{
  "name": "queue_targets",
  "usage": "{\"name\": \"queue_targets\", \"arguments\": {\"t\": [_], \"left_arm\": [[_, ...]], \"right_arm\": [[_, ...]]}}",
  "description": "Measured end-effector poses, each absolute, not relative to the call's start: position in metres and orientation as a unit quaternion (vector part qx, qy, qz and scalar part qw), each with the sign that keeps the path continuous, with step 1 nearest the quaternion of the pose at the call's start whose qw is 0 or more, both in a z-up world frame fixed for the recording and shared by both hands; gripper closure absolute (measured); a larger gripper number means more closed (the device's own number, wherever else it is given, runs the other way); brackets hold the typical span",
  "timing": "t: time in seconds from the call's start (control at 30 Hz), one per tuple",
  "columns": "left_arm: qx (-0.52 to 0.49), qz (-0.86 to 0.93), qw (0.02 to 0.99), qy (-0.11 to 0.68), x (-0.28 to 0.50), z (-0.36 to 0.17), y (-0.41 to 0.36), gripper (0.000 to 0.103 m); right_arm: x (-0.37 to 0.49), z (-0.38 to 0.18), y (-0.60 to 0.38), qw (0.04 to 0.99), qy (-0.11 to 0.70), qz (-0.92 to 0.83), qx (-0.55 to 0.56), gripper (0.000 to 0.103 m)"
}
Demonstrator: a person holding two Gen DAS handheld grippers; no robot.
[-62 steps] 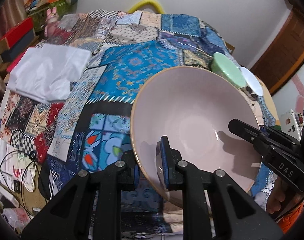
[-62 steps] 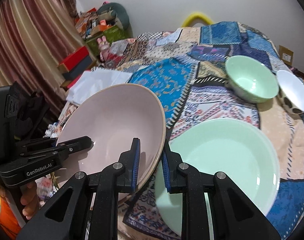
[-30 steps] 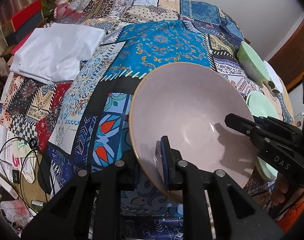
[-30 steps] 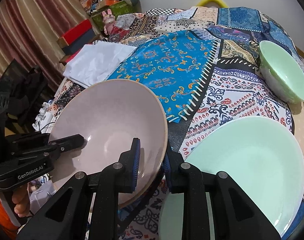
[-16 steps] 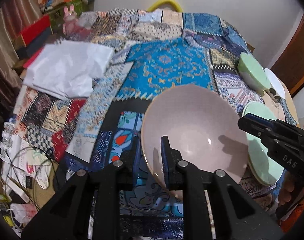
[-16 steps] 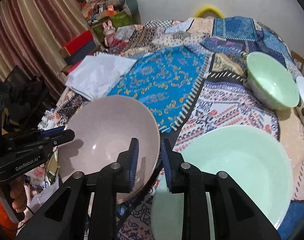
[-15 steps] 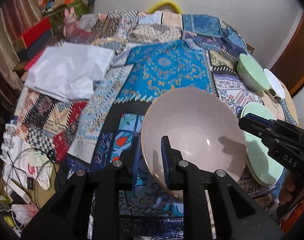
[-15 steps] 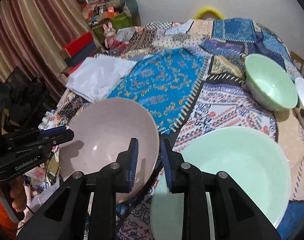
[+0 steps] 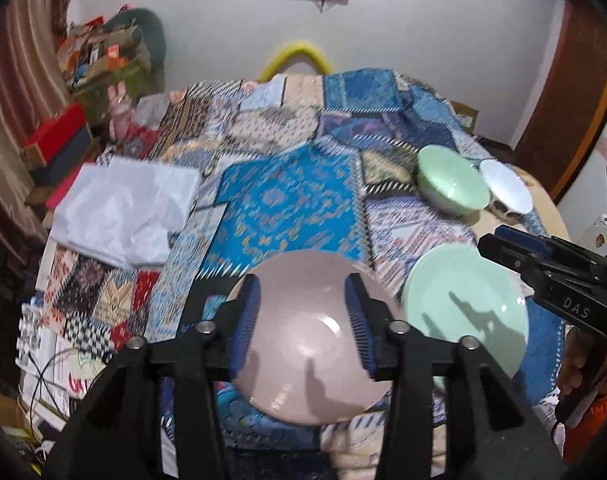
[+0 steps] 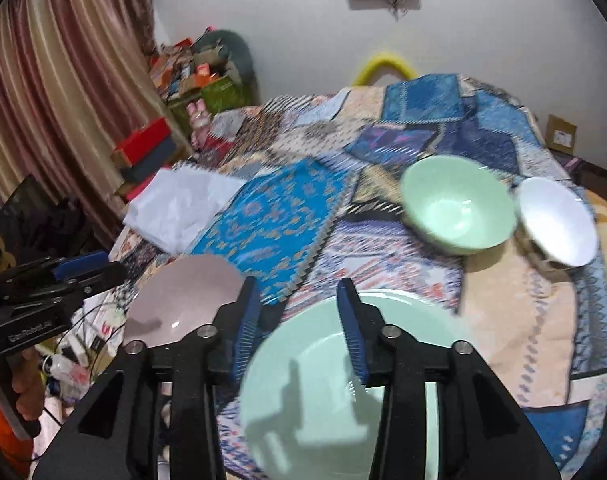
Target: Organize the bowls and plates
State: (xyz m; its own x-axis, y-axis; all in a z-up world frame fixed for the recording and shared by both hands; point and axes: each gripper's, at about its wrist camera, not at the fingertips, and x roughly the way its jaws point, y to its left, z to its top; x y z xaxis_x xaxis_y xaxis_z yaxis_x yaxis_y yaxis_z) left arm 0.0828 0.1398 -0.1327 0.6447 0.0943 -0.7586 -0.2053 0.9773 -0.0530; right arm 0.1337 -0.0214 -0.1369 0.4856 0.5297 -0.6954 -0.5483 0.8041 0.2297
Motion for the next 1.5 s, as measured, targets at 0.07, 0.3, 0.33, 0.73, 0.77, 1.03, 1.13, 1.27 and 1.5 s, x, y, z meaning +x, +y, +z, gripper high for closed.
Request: {"name": "queue_targets", "arguments": {"t": [0.07,0.3,0.33,0.73,0.77,1.03,1.13,1.27,1.5], "left_arm": [[-0.061,0.078,0.91,0.404,0.089,-0.126,0.131,0.041],[-0.033,0.054,0.918,0.392,0.124,-0.114,0.101,0.021],[-0.031,0.049,0.918,0.392,0.131,-0.114,0.098,0.019],[-0.012,0.012,0.905,0.425,0.216,-0.133,0.068,0.016],[-0.014,0.01,0.903,0.429,0.224,-0.137,0.067,0.016],[-0.014,0.001,0.891,0.453,0.269,-0.168,0.062,0.016],[-0.018,-0.006,0.886,0.463,0.284,-0.18,0.06,0.016],[-0.025,-0.009,0.881,0.473,0.3,-0.192,0.06,0.016],[-0.027,-0.012,0.876,0.481,0.317,-0.207,0.06,0.016]], "right_arm": [[0.138,-0.132,-0.036,0.869,0.393,0.3,-0.005,0.057],[0.165,-0.129,-0.088,0.889,0.388,0.242,0.019,0.05],[0.171,-0.131,-0.095,0.89,0.39,0.233,0.022,0.05],[0.233,-0.169,-0.123,0.882,0.43,0.188,0.046,0.05],[0.239,-0.174,-0.123,0.88,0.435,0.187,0.051,0.05],[0.269,-0.198,-0.122,0.862,0.462,0.193,0.076,0.064],[0.275,-0.205,-0.121,0.856,0.471,0.198,0.084,0.066],[0.28,-0.213,-0.117,0.851,0.479,0.199,0.083,0.067],[0.286,-0.218,-0.11,0.847,0.485,0.207,0.069,0.073]]}}
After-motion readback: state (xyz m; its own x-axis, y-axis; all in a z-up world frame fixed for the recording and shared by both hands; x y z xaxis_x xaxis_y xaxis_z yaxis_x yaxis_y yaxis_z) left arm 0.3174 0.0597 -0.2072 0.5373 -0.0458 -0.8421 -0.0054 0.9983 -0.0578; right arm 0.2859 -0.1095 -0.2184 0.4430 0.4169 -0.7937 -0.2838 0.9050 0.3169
